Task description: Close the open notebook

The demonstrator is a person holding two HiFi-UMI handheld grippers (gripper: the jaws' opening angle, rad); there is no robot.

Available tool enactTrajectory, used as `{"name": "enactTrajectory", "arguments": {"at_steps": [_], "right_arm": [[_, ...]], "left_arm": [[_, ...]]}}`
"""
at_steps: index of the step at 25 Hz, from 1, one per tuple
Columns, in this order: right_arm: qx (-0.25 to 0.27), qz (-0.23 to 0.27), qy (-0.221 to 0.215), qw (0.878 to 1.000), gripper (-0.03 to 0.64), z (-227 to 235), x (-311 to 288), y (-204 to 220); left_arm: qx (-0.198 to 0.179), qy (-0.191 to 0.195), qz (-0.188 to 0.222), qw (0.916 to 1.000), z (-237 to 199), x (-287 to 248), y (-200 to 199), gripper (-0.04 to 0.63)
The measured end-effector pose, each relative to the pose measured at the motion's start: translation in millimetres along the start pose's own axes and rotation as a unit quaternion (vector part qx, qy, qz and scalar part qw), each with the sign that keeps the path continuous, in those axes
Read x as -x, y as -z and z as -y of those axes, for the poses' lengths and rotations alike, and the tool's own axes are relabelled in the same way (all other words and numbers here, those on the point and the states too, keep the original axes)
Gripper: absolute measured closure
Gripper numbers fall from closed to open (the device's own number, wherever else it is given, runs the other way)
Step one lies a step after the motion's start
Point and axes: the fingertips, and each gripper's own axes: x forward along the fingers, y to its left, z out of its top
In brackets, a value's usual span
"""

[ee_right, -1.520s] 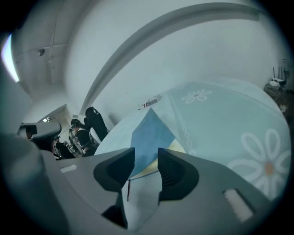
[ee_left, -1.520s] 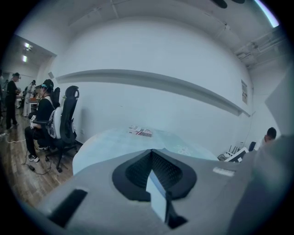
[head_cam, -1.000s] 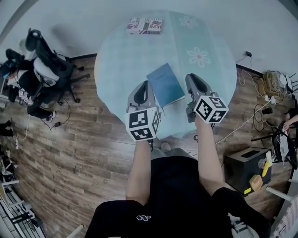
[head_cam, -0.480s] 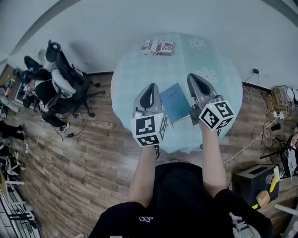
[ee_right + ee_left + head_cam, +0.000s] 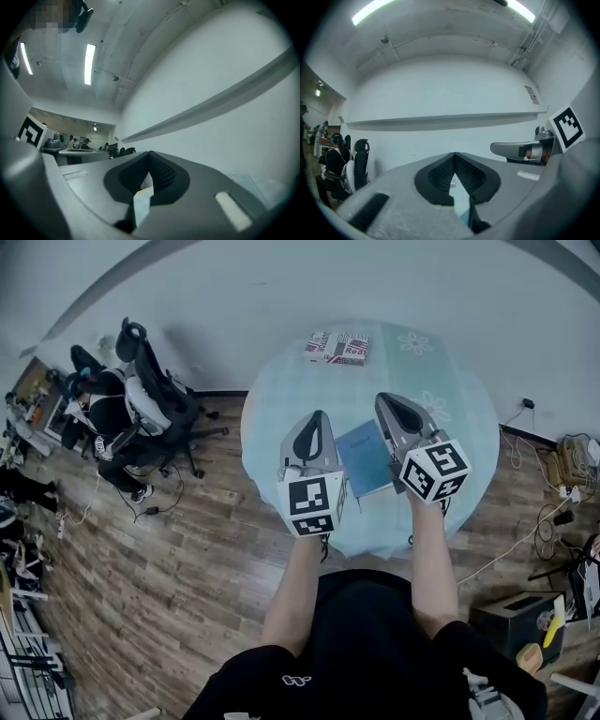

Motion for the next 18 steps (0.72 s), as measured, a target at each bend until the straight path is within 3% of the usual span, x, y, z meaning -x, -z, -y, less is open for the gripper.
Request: {"name": "enactTrajectory", "arguments": {"at_steps": [18], "right_arm": [[0.032, -0.026, -0.007, 0.999, 0.607, -1.7, -5.9, 7.4]], "left_arm": [[0.002, -0.004, -0.001, 1.0, -4.7, -1.9, 1.3, 0.592]]}}
